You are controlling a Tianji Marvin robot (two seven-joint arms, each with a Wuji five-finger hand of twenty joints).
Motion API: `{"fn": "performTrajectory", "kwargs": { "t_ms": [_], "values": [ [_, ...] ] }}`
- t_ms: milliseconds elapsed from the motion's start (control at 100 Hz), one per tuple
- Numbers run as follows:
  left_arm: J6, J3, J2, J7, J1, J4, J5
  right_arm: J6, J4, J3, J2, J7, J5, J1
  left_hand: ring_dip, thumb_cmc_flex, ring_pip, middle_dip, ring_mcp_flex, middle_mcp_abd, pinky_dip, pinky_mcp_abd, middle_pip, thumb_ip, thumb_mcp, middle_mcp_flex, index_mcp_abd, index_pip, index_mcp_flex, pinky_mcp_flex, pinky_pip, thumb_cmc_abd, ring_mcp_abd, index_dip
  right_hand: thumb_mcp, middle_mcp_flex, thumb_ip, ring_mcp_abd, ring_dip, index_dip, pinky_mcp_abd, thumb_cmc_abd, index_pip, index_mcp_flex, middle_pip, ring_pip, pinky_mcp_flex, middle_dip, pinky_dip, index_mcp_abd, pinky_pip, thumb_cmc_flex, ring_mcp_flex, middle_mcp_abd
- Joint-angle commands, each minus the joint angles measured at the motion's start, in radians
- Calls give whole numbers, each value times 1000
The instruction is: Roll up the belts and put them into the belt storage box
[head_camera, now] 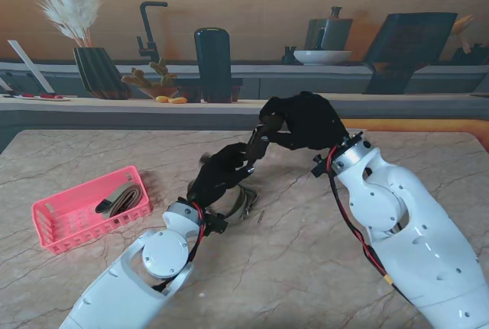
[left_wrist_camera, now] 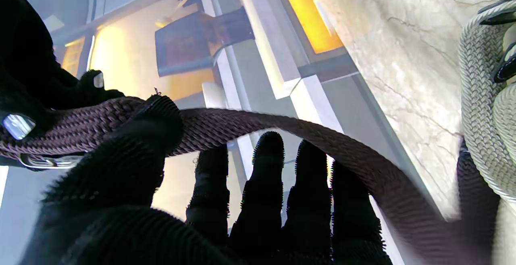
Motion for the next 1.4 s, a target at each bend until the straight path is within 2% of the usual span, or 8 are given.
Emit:
{"fn": "performTrajectory", "kwargs": {
  "t_ms": [0, 240, 620, 840, 940, 1060, 1130, 1390],
  "values": [
    [13, -3, 2, -2, 7, -6, 5, -11, -34, 12, 1, -9, -10, 16, -28, 21, -20, -22, -28, -5, -28, -52, -29, 19, -15, -15, 12, 8, 58, -11, -35, 43, -24, 8, 114, -4, 19, -25, 17, 50, -23, 114, 194, 64, 21, 26, -2, 13, 1, -136, 24, 100, 4, -13],
    [5, -11, 1, 25, 4, -21, 44, -27, -60, 35, 3, -17, -38, 27, -43, 54, 18, -25, -13, -13, -24, -46, -11, 23, -7, 2, 10, 30, 64, 18, -7, 65, -21, 24, 102, -9, 25, -33, 17, 52, -30, 121, 197, 56, 24, 27, -3, 11, -3, -145, 20, 102, 1, -18],
    [28, 42, -11, -11, -77, 25, 3, -50, -86, 38, 3, 2, -20, 25, -183, -51, -140, -127, -299, -11, -162, -156, -112, 27, -56, -362, 63, -145, -167, -127, -277, 3, -82, -98, 93, -10, 28, -38, 16, 51, -35, 126, 199, 52, 27, 27, -5, 9, -6, -148, 16, 102, -1, -23],
    [53, 89, -40, 13, -125, 74, -40, -54, -78, 29, 3, 13, -4, 24, -196, -37, -134, -136, -320, -22, -173, -174, -98, 29, -17, -397, 44, -128, -218, -130, -301, -8, -99, -110, 89, -9, 31, -38, 16, 51, -36, 127, 199, 54, 27, 27, -6, 9, -7, -150, 12, 102, 1, -22],
    [52, 101, -51, 20, -127, 79, -75, -53, -67, 26, 4, 15, -2, 26, -193, 43, -92, -116, -241, -34, -139, -154, -59, 25, 26, -300, 34, -49, -193, -92, -237, 54, -104, -95, 88, -9, 32, -38, 17, 51, -36, 129, 198, 53, 27, 27, -7, 9, -7, -149, 11, 102, 1, -23],
    [53, 103, -59, 21, -106, 67, -141, -49, -53, 27, 5, 12, -10, 28, -156, 198, 23, -77, 9, -52, -44, -77, 7, 28, 37, -7, 15, 67, -23, 28, -37, 194, -78, -46, 85, -11, 34, -40, 17, 52, -35, 130, 197, 51, 27, 26, -7, 10, -7, -151, 9, 101, 0, -24],
    [55, 99, -61, 21, -84, 50, -184, -46, -47, 29, 6, 14, -13, 29, -123, 368, 91, -53, 112, -49, -11, -41, 38, -27, -75, 126, -6, 135, 84, 67, 44, 175, -51, -3, 85, -12, 35, -39, 17, 53, -35, 130, 197, 51, 27, 25, -7, 10, -7, -150, 8, 102, -1, -24],
    [65, 86, -55, 4, -47, 26, -222, -62, -26, 39, 12, 1, -67, 33, -12, 498, 276, 140, 248, -36, 53, 19, 108, -9, -192, 308, -33, 298, 158, 141, 195, 173, 8, 86, 82, -13, 35, -42, 17, 54, -35, 133, 197, 48, 27, 24, -8, 10, -7, -151, 6, 102, -4, -26]
  ]
}}
